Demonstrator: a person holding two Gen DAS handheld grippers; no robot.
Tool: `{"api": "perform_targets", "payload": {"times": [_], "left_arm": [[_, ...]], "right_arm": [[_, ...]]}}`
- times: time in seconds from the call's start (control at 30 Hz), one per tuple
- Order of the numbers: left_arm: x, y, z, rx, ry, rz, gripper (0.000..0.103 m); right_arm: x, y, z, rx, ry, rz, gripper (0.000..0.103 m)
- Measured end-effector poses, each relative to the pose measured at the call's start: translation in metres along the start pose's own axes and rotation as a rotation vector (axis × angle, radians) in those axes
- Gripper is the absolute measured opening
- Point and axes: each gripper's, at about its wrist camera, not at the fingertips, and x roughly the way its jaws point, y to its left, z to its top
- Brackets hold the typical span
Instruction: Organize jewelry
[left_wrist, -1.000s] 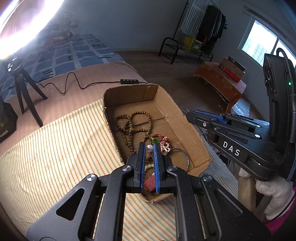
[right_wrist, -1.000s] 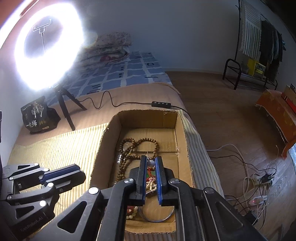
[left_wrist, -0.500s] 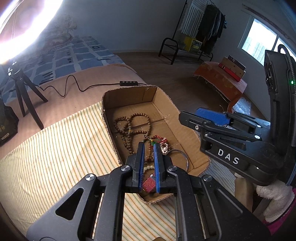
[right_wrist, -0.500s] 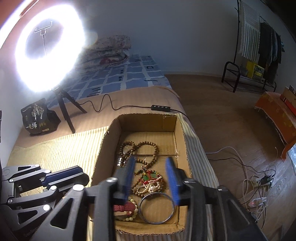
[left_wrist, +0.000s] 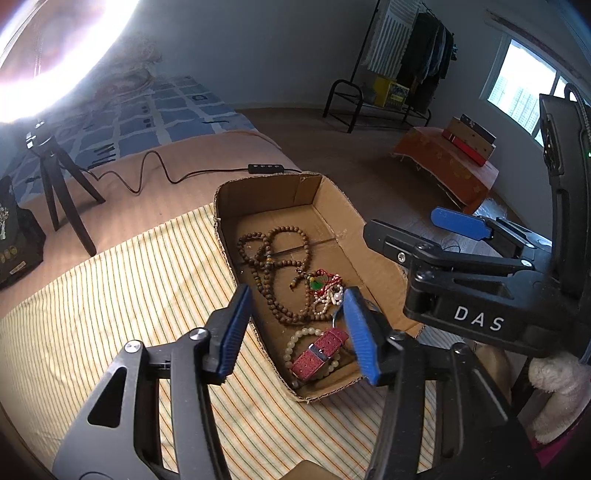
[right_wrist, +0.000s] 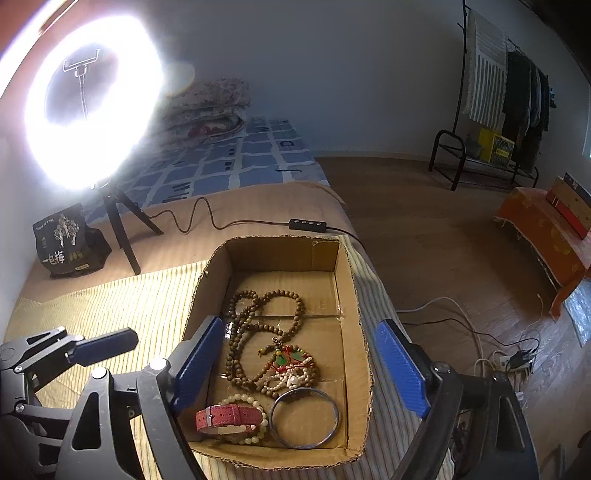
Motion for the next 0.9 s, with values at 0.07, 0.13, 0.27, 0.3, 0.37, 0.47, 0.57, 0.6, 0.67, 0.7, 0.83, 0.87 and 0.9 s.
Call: {"api": "perform_targets", "payload": {"times": [0.07,0.13,0.27,0.3,0.37,0.47,0.57,0.6,0.67,0.7,0.83,0.87,0.9], "left_arm": [[-0.002,0.001,-0.001,-0.002,-0.002,0.003,0.053],[-0.005,0.002,-0.001,-0.006,-0.007,0.006,0.054],[-0.014,0.002,-0.004,-0.007,-0.021,0.010,0.054],[-0.016,0.003,-0.004,-0.005,-0.024,0.011,0.054],[-0.022,0.002,-0.006,-0.001,-0.033,0.018,0.054],[-0.033,0.002,-0.008,0.006,-0.049,0.026,0.054],[-0.044,0.002,-0.012,0.010,-0.064,0.030,0.054],[-0.049,0.002,-0.013,0.014,-0.070,0.032,0.054],[-0.058,0.002,-0.015,0.021,-0.082,0.036,0.054],[-0.063,0.003,-0.016,0.025,-0.089,0.039,0.054],[-0.083,0.004,-0.023,0.037,-0.122,0.050,0.054],[-0.088,0.005,-0.025,0.040,-0.129,0.050,0.054],[-0.093,0.005,-0.026,0.045,-0.135,0.054,0.054]], "right_arm": [[-0.002,0.002,0.000,-0.002,-0.004,-0.011,0.092],[-0.005,0.002,0.000,-0.004,-0.010,-0.016,0.093],[-0.014,0.006,-0.001,-0.010,-0.020,-0.023,0.093],[-0.016,0.007,-0.001,-0.013,-0.024,-0.024,0.093],[-0.021,0.010,-0.001,-0.020,-0.032,-0.026,0.094],[-0.030,0.014,-0.001,-0.026,-0.048,-0.030,0.094],[-0.042,0.019,-0.001,-0.036,-0.068,-0.038,0.094],[-0.045,0.020,-0.001,-0.039,-0.075,-0.045,0.094],[-0.052,0.023,-0.001,-0.039,-0.083,-0.053,0.095],[-0.055,0.025,-0.001,-0.036,-0.087,-0.051,0.095],[-0.071,0.030,-0.004,-0.020,-0.108,-0.039,0.096],[-0.075,0.031,-0.005,-0.020,-0.115,-0.040,0.096],[-0.081,0.035,-0.007,-0.023,-0.125,-0.041,0.096]]}}
